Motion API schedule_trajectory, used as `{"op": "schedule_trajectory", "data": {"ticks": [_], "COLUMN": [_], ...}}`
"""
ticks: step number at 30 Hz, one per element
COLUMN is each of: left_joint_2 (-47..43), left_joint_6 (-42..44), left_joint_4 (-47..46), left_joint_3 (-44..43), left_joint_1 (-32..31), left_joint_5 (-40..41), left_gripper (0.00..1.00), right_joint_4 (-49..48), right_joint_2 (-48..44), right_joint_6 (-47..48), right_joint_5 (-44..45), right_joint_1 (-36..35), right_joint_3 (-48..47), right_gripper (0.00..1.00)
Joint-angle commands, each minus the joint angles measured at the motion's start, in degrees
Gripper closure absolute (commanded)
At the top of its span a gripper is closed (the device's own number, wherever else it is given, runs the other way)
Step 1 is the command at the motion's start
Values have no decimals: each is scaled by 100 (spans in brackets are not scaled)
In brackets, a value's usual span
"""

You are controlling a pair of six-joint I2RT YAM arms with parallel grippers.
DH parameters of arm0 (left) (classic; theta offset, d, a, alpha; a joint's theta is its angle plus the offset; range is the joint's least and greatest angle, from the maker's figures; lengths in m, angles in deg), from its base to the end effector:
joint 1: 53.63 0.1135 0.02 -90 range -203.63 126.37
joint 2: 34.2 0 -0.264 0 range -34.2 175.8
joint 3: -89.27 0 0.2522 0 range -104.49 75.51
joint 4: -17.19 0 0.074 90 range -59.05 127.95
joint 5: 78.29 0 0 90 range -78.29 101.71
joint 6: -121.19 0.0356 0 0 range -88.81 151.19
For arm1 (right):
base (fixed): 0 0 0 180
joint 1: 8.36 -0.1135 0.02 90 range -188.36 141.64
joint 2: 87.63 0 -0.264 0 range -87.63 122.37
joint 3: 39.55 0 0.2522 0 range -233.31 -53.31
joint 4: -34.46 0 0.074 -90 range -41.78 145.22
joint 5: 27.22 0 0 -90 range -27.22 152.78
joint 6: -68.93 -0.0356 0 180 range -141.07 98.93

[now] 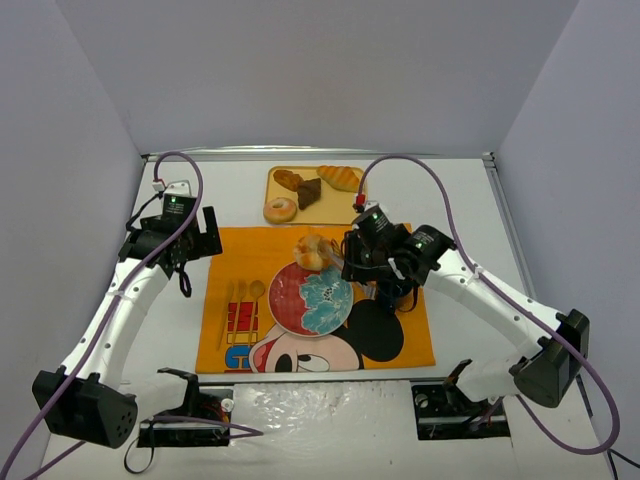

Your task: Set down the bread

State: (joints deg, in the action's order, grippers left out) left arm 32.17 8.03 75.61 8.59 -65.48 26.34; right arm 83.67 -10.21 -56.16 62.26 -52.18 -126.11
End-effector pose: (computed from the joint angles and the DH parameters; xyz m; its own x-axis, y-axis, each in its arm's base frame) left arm 0.2332 -0.0397 0.3422 -0.6346 -0.2557 -0.7293 -0.2484 0.9611 -0.1208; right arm 0.2129 0.2047 0.3407 -0.7809 0.0473 -0.6228 -0.3036 0.8426 0.4447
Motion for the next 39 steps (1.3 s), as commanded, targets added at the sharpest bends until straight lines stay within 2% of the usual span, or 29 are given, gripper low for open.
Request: {"op": "schedule_trajectory", "data": {"ticks": [1,6,20,29,36,39], "left_joint_2": [-80,-80,-133,-124,-124,-115], "left_joint_6": [39,33,38,48,48,40], "left_joint_4": [-45,-39,-28,-21,-26,-28], "left_joint_3": [-287,-269,-208,-223,-210,-200], "left_joint_1": [34,34,33,34,33,34], "left_joint_5": [127,121,137,136,136,136], "left_gripper": [3,3,3,3,3,3], "right_joint_4": [-108,-114,-115,-81,-43,-30], "right_joint_2": [-421,-507,-335,-365,-353,-360], "right_joint_6": [-340,-543,-735,-743,-686,-658], "right_joint_5": [-80,34,321,417,381,377], "right_joint_1": [-383,-813,-1204,-1230,-1295,-1313], "right_joint_3": [364,677,859,687,536,438], "right_gripper": [100,100,99,71,61,59]}}
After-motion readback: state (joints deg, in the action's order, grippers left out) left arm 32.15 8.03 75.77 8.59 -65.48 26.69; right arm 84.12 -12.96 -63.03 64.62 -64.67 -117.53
